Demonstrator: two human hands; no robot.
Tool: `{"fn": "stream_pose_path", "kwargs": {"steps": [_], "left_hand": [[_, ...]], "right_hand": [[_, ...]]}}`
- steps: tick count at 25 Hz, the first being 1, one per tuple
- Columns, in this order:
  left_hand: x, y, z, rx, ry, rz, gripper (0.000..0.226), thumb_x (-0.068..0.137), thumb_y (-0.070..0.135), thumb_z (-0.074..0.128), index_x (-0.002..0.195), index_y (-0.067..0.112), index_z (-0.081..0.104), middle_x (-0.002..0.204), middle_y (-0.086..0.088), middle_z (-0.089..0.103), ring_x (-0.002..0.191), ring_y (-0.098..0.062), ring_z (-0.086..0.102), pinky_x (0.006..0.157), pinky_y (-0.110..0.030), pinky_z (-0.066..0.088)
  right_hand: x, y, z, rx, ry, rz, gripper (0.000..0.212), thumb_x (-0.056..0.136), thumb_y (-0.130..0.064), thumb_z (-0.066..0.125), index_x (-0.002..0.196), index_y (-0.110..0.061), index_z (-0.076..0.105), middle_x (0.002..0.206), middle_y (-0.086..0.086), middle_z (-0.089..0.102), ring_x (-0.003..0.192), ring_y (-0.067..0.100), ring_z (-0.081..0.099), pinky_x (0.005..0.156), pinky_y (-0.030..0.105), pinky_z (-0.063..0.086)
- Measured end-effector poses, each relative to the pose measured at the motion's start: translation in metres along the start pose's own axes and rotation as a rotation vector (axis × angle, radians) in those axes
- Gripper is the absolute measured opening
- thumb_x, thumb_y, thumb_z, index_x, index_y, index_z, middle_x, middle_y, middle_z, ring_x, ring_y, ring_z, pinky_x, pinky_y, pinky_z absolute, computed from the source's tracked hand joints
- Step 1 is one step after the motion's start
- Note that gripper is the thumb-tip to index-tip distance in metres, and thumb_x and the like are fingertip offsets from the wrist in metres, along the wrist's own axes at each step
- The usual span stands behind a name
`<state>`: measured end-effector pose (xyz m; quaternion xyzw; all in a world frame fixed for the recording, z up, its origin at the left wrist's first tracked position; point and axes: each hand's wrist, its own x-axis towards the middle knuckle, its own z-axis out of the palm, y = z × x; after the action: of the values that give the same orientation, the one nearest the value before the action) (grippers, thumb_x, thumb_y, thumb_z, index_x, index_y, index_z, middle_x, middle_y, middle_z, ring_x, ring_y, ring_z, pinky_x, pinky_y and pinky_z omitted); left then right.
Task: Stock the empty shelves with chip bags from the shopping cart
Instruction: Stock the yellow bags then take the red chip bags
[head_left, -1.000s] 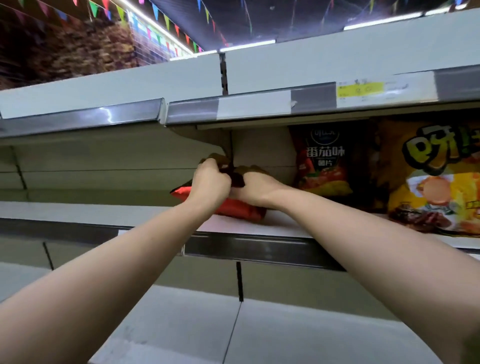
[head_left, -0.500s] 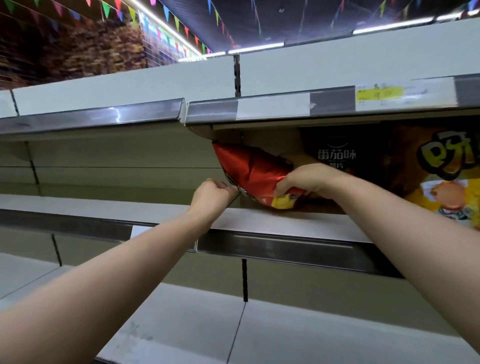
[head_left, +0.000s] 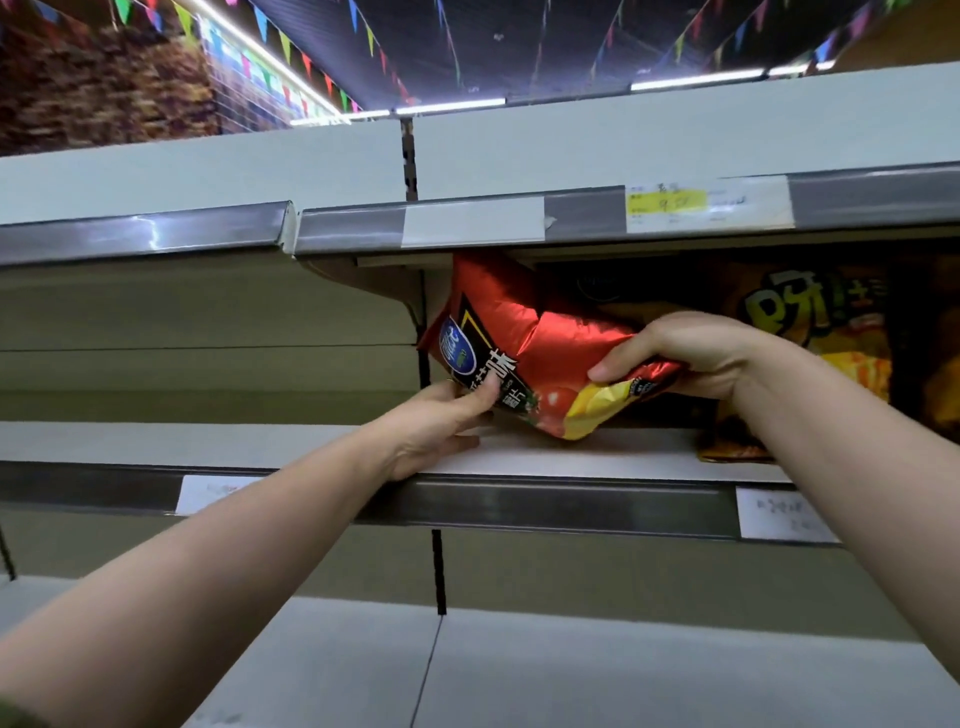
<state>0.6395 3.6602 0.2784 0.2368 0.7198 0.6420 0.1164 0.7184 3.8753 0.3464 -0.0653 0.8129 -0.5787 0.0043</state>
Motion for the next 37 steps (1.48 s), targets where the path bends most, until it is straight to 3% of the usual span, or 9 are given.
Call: {"fn": "stream_pose_path", "kwargs": {"steps": [4,9,14,17,20,25,28,32,37], "left_hand": [[0.006,-0.004,-0.007,-0.076,-0.148,0.138,0.114,0.041,0.066,0.082,0.136,0.018,0.042,0.130,-0.007,0.060,0.121,-0.026,0.056,0.101,-0.036,0.036],[0.006,-0.004,-0.009,-0.172,-0.157,0.275,0.093,0.045,0.048,0.090,0.124,0.015,0.053,0.123,-0.013,0.063,0.120,-0.035,0.055,0.107,-0.053,0.036],[0.001,0.013,0.006,-0.153,0.227,0.399,0.067,0.057,0.018,0.082,0.113,0.014,0.047,0.113,-0.005,0.065,0.105,-0.021,0.063,0.084,-0.029,0.055],[-0.001,0.029,0.011,-0.077,0.253,0.386,0.059,0.062,0.026,0.083,0.109,0.015,0.049,0.109,-0.003,0.065,0.096,-0.015,0.066,0.076,-0.028,0.056],[-0.005,0.033,0.017,-0.067,0.201,0.320,0.058,0.070,0.032,0.077,0.117,0.008,0.052,0.110,-0.005,0.068,0.094,-0.015,0.067,0.076,-0.027,0.053],[-0.010,0.034,0.039,-0.060,0.148,0.239,0.043,0.083,0.039,0.062,0.118,0.015,0.054,0.109,-0.001,0.069,0.091,-0.013,0.068,0.071,-0.027,0.053],[-0.008,0.034,0.047,-0.028,0.083,0.189,0.066,0.070,0.042,0.069,0.127,0.017,0.045,0.115,-0.001,0.067,0.097,-0.015,0.068,0.076,-0.028,0.055],[-0.009,0.037,0.052,0.015,0.102,0.103,0.064,0.080,0.040,0.066,0.131,0.016,0.036,0.116,-0.002,0.065,0.096,-0.014,0.066,0.075,-0.027,0.053],[-0.010,0.045,0.050,0.099,0.107,0.006,0.063,0.079,0.052,0.061,0.129,0.018,0.044,0.112,-0.001,0.066,0.094,-0.016,0.065,0.072,-0.032,0.050]], "right_hand": [[-0.013,0.012,0.005,-0.063,-0.010,-0.184,0.051,0.051,0.000,0.075,0.099,-0.010,0.060,0.084,0.006,0.072,0.071,0.014,0.070,0.062,0.019,0.055],[-0.026,0.019,0.007,-0.240,0.025,-0.221,0.049,0.072,-0.003,0.074,0.109,-0.025,0.049,0.099,-0.003,0.064,0.086,0.008,0.063,0.074,0.015,0.050],[0.001,0.040,0.013,-0.793,0.169,0.049,0.052,0.076,-0.004,0.069,0.125,-0.012,0.053,0.123,0.006,0.059,0.110,0.023,0.057,0.093,0.029,0.047],[0.006,0.053,0.028,-0.490,0.069,-0.041,0.085,0.064,-0.031,0.083,0.132,-0.013,0.034,0.129,-0.002,0.052,0.116,0.015,0.052,0.099,0.027,0.042],[0.009,0.047,0.028,-0.168,0.219,-0.125,0.116,0.041,-0.067,0.081,0.134,-0.019,0.029,0.128,-0.005,0.053,0.115,0.013,0.055,0.100,0.035,0.047],[0.003,0.041,0.028,0.024,0.439,-0.246,0.091,0.051,-0.063,0.078,0.120,-0.016,0.040,0.112,0.001,0.064,0.095,0.017,0.067,0.084,0.039,0.056],[0.000,0.039,0.019,0.100,0.391,-0.190,0.071,0.067,-0.045,0.079,0.119,-0.013,0.046,0.107,0.003,0.067,0.089,0.017,0.069,0.078,0.035,0.058],[-0.002,0.037,0.016,0.097,0.305,-0.155,0.090,0.050,-0.055,0.082,0.124,-0.014,0.052,0.106,0.006,0.070,0.089,0.021,0.071,0.083,0.040,0.057],[-0.009,0.035,0.012,0.074,0.265,-0.094,0.051,0.072,-0.050,0.072,0.108,-0.014,0.066,0.095,0.007,0.074,0.085,0.021,0.072,0.083,0.035,0.056]]}}
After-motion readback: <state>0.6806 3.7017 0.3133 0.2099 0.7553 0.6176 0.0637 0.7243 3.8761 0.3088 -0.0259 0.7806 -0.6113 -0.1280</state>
